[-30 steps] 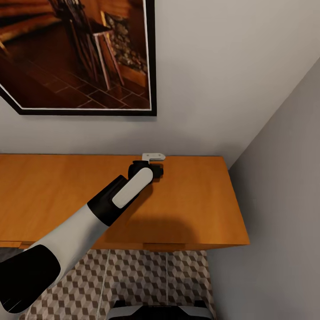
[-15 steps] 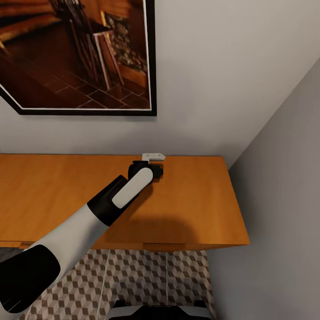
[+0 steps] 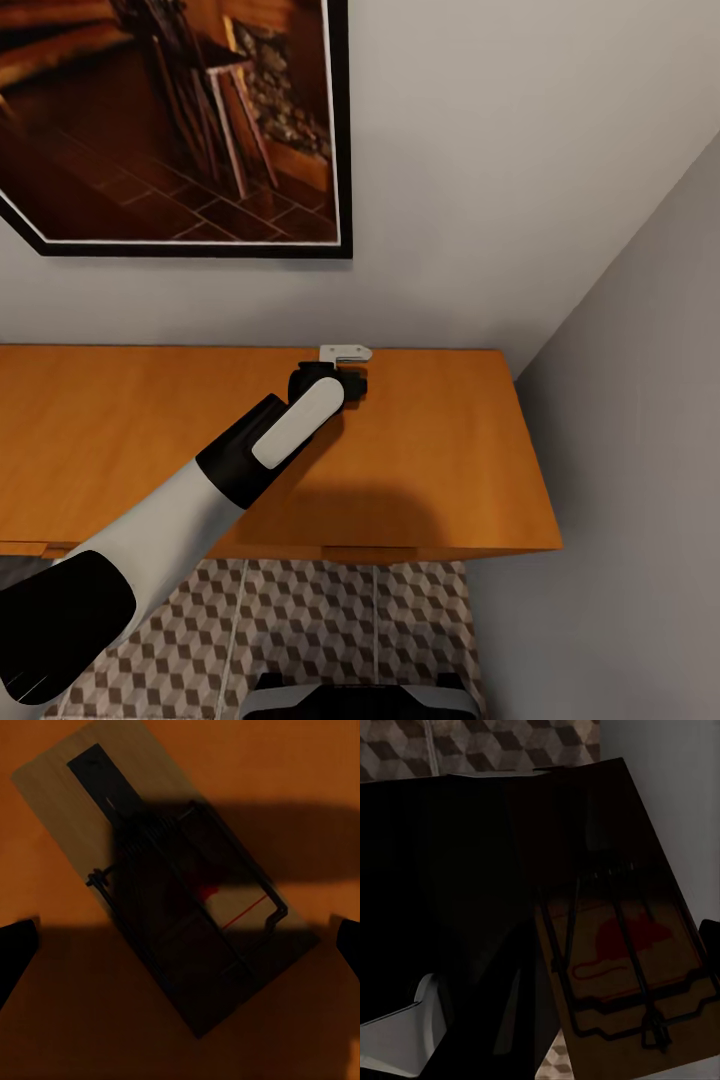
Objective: Take the four mousetraps from the cabinet in the bathroom and place them on the bathroom floor. Make sure all four end up on the same floor surface, and ensure that at least two of them are either under or directly next to the same bathroom sink.
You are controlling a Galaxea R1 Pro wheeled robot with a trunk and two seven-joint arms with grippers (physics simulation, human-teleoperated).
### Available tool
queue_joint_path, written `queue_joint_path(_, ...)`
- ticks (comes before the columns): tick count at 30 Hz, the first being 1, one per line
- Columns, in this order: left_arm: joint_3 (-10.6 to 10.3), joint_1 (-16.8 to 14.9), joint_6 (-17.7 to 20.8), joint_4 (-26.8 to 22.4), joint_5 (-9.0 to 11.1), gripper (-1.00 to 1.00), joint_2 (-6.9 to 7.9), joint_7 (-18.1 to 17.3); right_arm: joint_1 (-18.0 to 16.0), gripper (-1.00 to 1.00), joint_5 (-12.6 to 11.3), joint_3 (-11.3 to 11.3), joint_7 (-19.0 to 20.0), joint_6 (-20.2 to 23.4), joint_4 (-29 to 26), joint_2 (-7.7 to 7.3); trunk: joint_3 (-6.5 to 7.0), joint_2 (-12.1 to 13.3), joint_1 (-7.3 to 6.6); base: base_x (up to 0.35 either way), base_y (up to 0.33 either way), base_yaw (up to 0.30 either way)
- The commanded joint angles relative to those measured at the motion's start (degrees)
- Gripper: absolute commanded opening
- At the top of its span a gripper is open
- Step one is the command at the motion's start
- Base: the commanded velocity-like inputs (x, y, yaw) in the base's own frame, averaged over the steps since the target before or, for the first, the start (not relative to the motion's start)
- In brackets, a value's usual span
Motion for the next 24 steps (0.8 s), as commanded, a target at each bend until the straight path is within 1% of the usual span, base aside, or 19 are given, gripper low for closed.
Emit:
queue_joint_path(1, -0.1, -0.1, 0.2, 0.0, 0.5, 1.0, 0.02, 0.5, 0.0, -1.0, -0.5, 0.5, -0.2, -0.2, 0.0, 0.02, -0.13, -0.1, 0.04, 0.0, 0.0, 0.0)
queue_joint_path(24, -0.1, -0.1, 0.2, 0.5, 0.5, 1.0, 0.08, 0.5, 0.0, -1.0, -0.5, 0.5, -0.2, -0.2, 0.0, 0.02, -0.33, -0.1, 0.04, 0.0, 0.0, 0.0)
